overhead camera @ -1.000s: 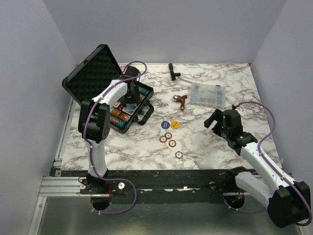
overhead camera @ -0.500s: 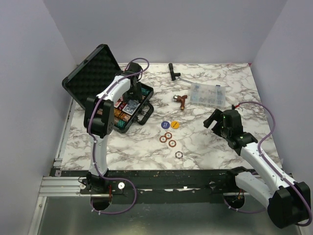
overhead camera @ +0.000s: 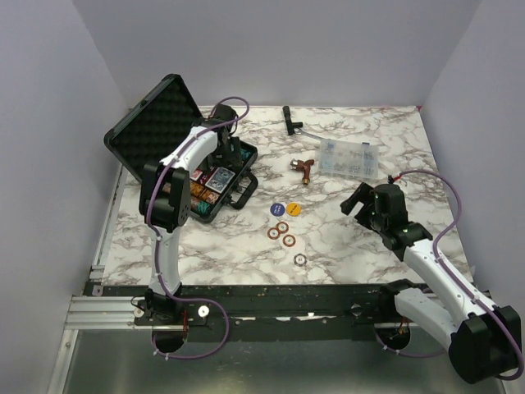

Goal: Pack up texas hold em set

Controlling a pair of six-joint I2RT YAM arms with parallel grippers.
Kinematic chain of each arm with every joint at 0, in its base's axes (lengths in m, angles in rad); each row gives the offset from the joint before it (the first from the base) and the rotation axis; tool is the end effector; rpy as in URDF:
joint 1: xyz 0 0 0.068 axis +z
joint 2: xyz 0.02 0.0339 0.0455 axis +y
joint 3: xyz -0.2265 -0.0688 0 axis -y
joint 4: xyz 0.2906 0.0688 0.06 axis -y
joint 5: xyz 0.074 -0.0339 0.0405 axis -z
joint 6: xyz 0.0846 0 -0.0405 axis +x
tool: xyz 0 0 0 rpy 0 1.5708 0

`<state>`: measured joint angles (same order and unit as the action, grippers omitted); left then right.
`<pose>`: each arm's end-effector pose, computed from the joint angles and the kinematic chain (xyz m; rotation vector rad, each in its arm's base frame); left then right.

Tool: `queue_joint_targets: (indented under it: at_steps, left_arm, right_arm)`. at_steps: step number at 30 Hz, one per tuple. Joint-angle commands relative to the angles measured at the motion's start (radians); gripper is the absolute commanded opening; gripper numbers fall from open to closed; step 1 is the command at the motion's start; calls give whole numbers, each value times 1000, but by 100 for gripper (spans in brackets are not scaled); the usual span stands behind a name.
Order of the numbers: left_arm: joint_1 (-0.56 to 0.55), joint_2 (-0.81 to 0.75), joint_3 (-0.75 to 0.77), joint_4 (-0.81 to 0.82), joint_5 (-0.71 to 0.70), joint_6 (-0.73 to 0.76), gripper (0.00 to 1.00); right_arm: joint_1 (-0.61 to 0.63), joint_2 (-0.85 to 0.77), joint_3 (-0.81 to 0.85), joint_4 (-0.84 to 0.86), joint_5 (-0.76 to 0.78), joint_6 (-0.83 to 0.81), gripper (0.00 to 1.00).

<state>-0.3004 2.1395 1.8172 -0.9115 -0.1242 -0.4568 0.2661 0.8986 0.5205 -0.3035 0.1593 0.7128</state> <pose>0.4701 -0.1346 0.1201 -0.2468 2.7724 -0.0142 0.2867 0.0642 0.1400 0.5854 2.1885 0.3476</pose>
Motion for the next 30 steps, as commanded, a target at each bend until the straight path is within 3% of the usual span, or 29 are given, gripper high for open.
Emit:
queue_joint_targets:
  at_steps: [1, 6, 15, 21, 25, 30]
  left_arm:
    - [0, -66, 11, -3, -13, 7, 84]
    - [0, -217, -136, 88, 111, 12, 84]
    - [-20, -591, -606, 411, 571, -62, 92]
    - [-104, -702, -801, 459, 584, -61, 96]
    - [-152, -787, -899, 468, 584, -50, 97]
    - [-167, -848, -906, 389, 554, 2, 96]
  right_arm:
    - [-4, 9, -2, 17, -40, -15, 95]
    - [-4, 50, -27, 75, -150, -11, 95]
    - [50, 257, -34, 287, -440, -8, 95]
    - [219, 443, 74, 414, -428, 11, 92]
    - [234, 591, 161, 509, -521, 17, 77]
    - [243, 738, 295, 526, -558, -6, 67]
